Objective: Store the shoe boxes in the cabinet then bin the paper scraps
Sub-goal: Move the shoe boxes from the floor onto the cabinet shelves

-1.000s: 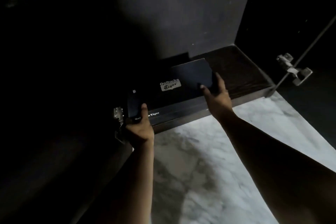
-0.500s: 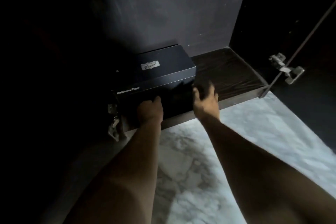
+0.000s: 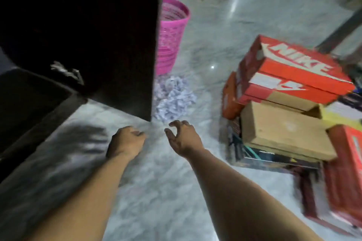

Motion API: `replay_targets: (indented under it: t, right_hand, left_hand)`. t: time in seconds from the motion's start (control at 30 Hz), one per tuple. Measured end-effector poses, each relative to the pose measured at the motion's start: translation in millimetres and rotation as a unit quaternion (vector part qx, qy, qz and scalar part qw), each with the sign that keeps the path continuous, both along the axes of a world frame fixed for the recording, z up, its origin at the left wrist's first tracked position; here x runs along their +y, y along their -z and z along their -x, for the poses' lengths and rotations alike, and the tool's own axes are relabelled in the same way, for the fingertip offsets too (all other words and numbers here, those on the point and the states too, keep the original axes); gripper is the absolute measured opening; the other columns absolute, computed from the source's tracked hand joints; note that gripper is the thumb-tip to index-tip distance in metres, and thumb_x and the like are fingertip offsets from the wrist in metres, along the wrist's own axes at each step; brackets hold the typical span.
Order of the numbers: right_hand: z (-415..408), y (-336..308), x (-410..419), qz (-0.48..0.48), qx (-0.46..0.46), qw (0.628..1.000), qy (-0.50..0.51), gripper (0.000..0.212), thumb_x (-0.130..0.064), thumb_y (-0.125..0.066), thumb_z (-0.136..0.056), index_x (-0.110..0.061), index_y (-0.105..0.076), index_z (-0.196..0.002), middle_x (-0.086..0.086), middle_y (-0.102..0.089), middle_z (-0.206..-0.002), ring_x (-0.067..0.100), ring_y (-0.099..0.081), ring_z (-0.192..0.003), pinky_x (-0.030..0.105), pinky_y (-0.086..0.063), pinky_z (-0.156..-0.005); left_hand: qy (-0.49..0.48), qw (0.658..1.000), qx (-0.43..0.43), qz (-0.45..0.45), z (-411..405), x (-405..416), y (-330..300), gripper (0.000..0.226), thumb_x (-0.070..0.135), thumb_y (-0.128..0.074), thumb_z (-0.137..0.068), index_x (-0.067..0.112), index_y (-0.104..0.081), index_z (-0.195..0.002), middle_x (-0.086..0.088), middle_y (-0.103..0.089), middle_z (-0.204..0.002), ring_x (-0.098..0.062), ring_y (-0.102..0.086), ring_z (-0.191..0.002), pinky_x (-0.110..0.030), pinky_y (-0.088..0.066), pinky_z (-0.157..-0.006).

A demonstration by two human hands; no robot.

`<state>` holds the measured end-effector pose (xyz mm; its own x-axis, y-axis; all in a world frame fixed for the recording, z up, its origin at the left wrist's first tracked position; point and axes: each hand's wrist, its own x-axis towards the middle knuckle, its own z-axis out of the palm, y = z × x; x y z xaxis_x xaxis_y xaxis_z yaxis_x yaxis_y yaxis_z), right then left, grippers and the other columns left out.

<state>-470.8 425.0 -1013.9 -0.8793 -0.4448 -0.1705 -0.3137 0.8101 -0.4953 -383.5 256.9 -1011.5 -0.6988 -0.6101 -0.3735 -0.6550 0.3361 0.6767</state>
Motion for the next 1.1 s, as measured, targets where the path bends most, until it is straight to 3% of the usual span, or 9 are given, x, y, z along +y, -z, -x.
replay_targets:
  t: [0.17, 0.23, 0.33, 0.47, 0.6, 0.73, 0.9, 1.0, 1.1]
  right_hand:
    - [64, -63, 165, 0.039, 0.028, 0.983, 0.175, 0.036, -0.037, -0.051, -0.102, -0.015, -0.065, -0.127, 0.02, -0.061, -0.123, 0.032, -0.061, -0.101, 0.02, -0.05, -0.076]
    - [81, -79, 225, 0.01, 0.071, 0.97, 0.232, 0.034, -0.043, -0.053, -0.098, -0.02, -0.067, -0.118, 0.015, -0.062, -0.115, 0.034, -0.066, -0.095, 0.03, -0.056, -0.08]
    - [96, -83, 307, -0.01, 0.094, 0.938, 0.332, 0.038, -0.046, -0.051, -0.095, -0.026, -0.062, -0.125, 0.009, -0.057, -0.124, 0.034, -0.064, -0.106, 0.042, -0.055, -0.09]
    - [111, -59, 379, 0.059, 0.031, 0.881, 0.469, 0.064, -0.052, -0.055, -0.09, -0.019, -0.039, -0.144, 0.017, -0.048, -0.144, 0.042, -0.046, -0.134, 0.051, -0.04, -0.109]
    - [122, -12, 401, 0.192, -0.048, 0.838, 0.509, 0.083, -0.054, -0.061, -0.071, -0.014, -0.048, -0.142, 0.017, -0.063, -0.135, 0.038, -0.058, -0.127, 0.043, -0.044, -0.11]
    - [113, 5, 399, 0.288, -0.035, 0.797, 0.53, 0.075, -0.044, -0.072, -0.079, -0.016, -0.047, -0.144, 0.012, -0.066, -0.131, 0.033, -0.061, -0.123, 0.042, -0.047, -0.108]
    - [114, 10, 398, 0.297, -0.033, 0.786, 0.542, 0.067, -0.04, -0.071, -0.089, -0.011, -0.045, -0.143, 0.014, -0.062, -0.135, 0.035, -0.058, -0.126, 0.038, -0.045, -0.105]
    - [107, 3, 394, 0.3, -0.029, 0.786, 0.539, 0.059, -0.038, -0.071, -0.091, -0.011, -0.048, -0.138, 0.013, -0.063, -0.133, 0.035, -0.059, -0.123, 0.035, -0.045, -0.1]
    - [84, 2, 377, 0.289, 0.0, 0.795, 0.533, 0.06, -0.049, -0.069, -0.085, -0.02, -0.05, -0.134, 0.009, -0.063, -0.13, 0.033, -0.059, -0.12, 0.043, -0.048, -0.103]
  left_hand:
    - [0.158, 0.987, 0.026, 0.006, 91, 129, -31, 0.029, 0.04, -0.062, -0.092, 0.013, -0.069, -0.082, -0.014, -0.073, -0.093, -0.032, -0.068, -0.086, -0.036, -0.054, -0.078]
    - [0.187, 0.981, 0.041, 0.002, 116, 179, -36, 0.034, 0.046, -0.062, -0.092, 0.014, -0.072, -0.1, -0.011, -0.073, -0.107, -0.031, -0.067, -0.096, -0.039, -0.054, -0.085]
    - [0.213, 0.976, 0.044, -0.017, 144, 251, -38, 0.057, 0.054, -0.058, -0.093, 0.016, -0.056, -0.136, -0.008, -0.061, -0.139, -0.033, -0.059, -0.123, -0.037, -0.049, -0.095]
    - [0.209, 0.973, 0.059, -0.074, 169, 305, -23, 0.058, 0.051, -0.053, -0.094, 0.021, -0.046, -0.143, -0.003, -0.06, -0.137, -0.031, -0.058, -0.119, -0.037, -0.046, -0.097]
    - [0.158, 0.98, 0.054, -0.112, 181, 320, -1, 0.05, 0.048, -0.05, -0.098, 0.022, -0.048, -0.14, -0.005, -0.062, -0.132, -0.032, -0.059, -0.116, -0.039, -0.048, -0.099]
    - [0.126, 0.984, 0.057, -0.112, 182, 328, 10, 0.049, 0.05, -0.047, -0.1, 0.019, -0.048, -0.138, -0.008, -0.062, -0.13, -0.033, -0.059, -0.115, -0.046, -0.049, -0.102]
    - [0.118, 0.986, 0.056, -0.1, 183, 331, 10, 0.05, 0.047, -0.046, -0.101, 0.018, -0.046, -0.141, -0.008, -0.061, -0.132, -0.033, -0.058, -0.116, -0.041, -0.047, -0.1]
    - [0.108, 0.988, 0.055, -0.096, 177, 329, 6, 0.048, 0.046, -0.046, -0.102, 0.018, -0.046, -0.141, -0.007, -0.062, -0.131, -0.028, -0.057, -0.106, -0.035, -0.045, -0.088]
    - [0.067, 0.993, 0.052, -0.076, 154, 323, 0, 0.046, 0.045, -0.048, -0.098, 0.017, -0.051, -0.135, -0.009, -0.064, -0.128, -0.03, -0.06, -0.106, -0.036, -0.047, -0.086]
